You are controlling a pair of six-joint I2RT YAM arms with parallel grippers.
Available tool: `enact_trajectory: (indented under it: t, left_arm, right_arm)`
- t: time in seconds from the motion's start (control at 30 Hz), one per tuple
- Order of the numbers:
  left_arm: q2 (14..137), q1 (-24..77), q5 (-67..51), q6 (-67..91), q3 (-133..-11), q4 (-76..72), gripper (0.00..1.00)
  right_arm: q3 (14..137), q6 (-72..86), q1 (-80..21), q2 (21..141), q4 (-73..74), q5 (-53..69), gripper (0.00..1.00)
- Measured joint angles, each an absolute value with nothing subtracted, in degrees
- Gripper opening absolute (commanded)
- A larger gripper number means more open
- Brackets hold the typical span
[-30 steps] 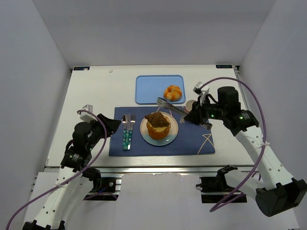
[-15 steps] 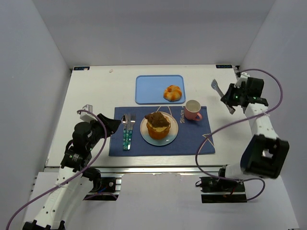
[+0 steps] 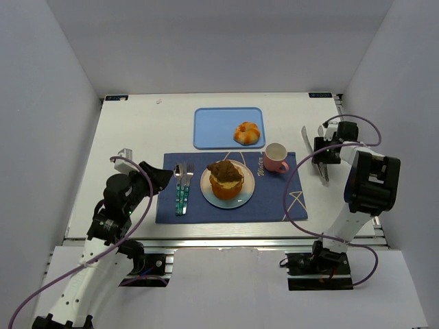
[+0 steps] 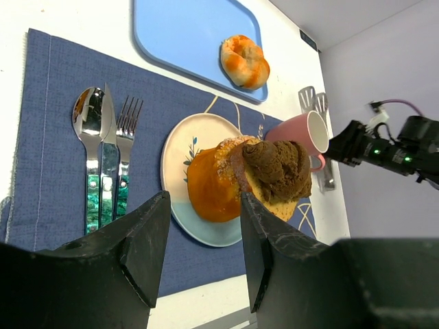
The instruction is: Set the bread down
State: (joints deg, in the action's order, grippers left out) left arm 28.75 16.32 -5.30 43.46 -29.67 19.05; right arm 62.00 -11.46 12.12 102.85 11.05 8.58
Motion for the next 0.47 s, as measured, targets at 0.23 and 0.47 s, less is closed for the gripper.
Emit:
enact_trajectory:
  t: [0.23,0.47]
  left_arm:
    - [30.72,16.32,-5.37,43.11,-29.63,17.8,0.55]
    - [31.4,16.32,-5.37,42.7,-29.63,17.58,0.55]
  right_arm:
    - [62.35,-14.55,13.15,103.96,12.95,9.21,0.88]
    - [63.55,-15.73,14.96,95.98,19.22,10.57,0.89]
